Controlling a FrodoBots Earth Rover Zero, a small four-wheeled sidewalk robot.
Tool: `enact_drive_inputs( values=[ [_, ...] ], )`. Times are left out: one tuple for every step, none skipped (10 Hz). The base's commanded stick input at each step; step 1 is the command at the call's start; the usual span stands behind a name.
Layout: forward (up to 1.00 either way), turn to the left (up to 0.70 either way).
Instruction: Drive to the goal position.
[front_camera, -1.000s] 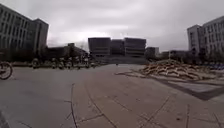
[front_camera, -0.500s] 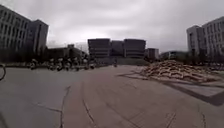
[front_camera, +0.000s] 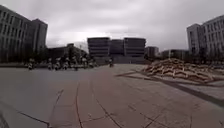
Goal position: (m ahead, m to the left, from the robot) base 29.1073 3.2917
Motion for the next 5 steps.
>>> enact_drive_inputs(
  values=[
    [0.70,0.00],
    [0.70,0.00],
    [0.70,0.00],
    [0.70,0.00],
    [0.70,0.00]
  ],
)
